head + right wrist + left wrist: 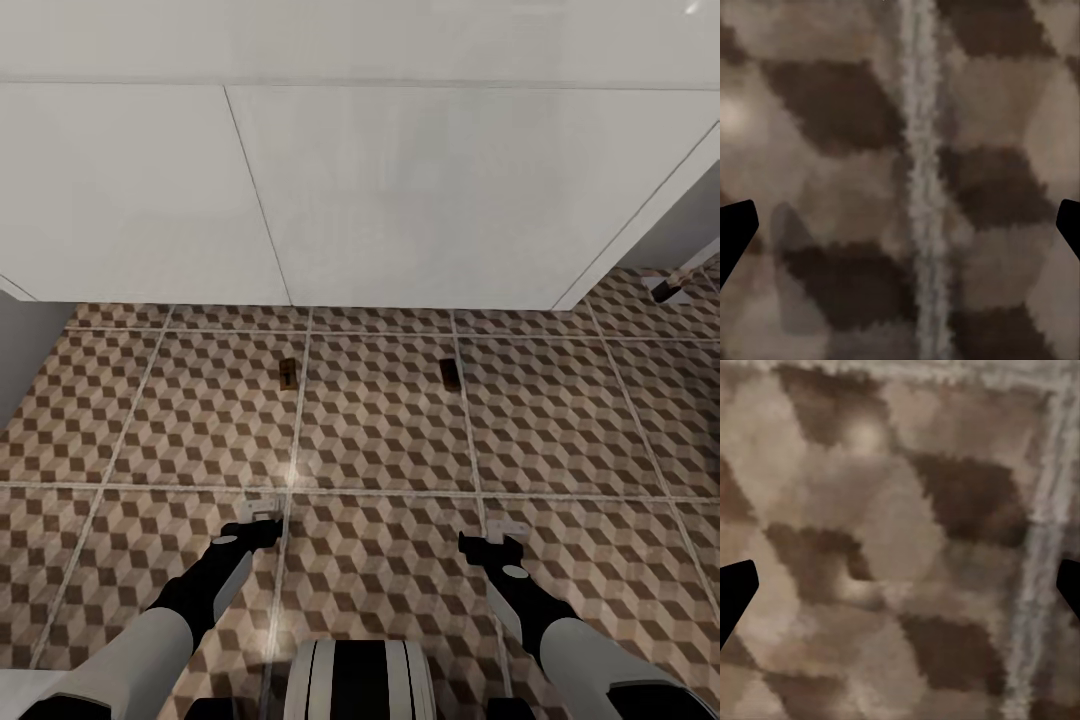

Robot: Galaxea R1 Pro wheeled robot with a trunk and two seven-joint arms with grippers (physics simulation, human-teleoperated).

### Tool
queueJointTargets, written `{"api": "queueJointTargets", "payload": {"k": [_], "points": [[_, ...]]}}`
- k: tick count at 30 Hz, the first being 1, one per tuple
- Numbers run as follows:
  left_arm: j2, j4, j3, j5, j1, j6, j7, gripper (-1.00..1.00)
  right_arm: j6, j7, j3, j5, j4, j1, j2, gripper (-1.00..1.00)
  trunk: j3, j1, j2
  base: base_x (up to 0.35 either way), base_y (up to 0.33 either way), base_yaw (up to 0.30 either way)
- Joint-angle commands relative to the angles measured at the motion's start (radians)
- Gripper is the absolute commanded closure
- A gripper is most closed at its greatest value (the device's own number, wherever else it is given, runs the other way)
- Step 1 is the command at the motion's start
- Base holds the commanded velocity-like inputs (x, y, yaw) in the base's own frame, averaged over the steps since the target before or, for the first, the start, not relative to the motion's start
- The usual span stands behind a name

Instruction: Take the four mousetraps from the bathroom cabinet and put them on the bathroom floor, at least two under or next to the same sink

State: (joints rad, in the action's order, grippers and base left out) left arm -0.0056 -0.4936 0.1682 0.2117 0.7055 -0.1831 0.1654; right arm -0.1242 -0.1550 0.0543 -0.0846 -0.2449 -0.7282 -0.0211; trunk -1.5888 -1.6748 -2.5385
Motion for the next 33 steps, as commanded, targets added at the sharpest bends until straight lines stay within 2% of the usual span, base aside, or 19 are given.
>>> {"api": "queueJointTargets", "payload": {"k": [1, 4, 33], "points": [[0.001, -0.002, 0.008, 0.011, 0.000, -0.004, 0.009, -1.00, -0.004, -0.003, 0.006, -0.009, 0.001, 0.000, 0.000, -1.00, -0.001, 0.000, 0.000, 0.000, 0.000, 0.000], [0.001, -0.002, 0.008, 0.010, 0.000, -0.004, 0.009, -1.00, -0.004, -0.003, 0.006, -0.009, 0.000, 0.000, 0.000, -1.00, -0.001, 0.000, 0.000, 0.000, 0.000, 0.000], [0.001, -0.002, 0.008, 0.009, 0.000, -0.003, 0.008, -1.00, 0.001, -0.008, 0.006, -0.008, -0.007, 0.000, 0.000, -1.00, 0.112, 0.013, 0.007, 0.000, 0.000, 0.000]]}}
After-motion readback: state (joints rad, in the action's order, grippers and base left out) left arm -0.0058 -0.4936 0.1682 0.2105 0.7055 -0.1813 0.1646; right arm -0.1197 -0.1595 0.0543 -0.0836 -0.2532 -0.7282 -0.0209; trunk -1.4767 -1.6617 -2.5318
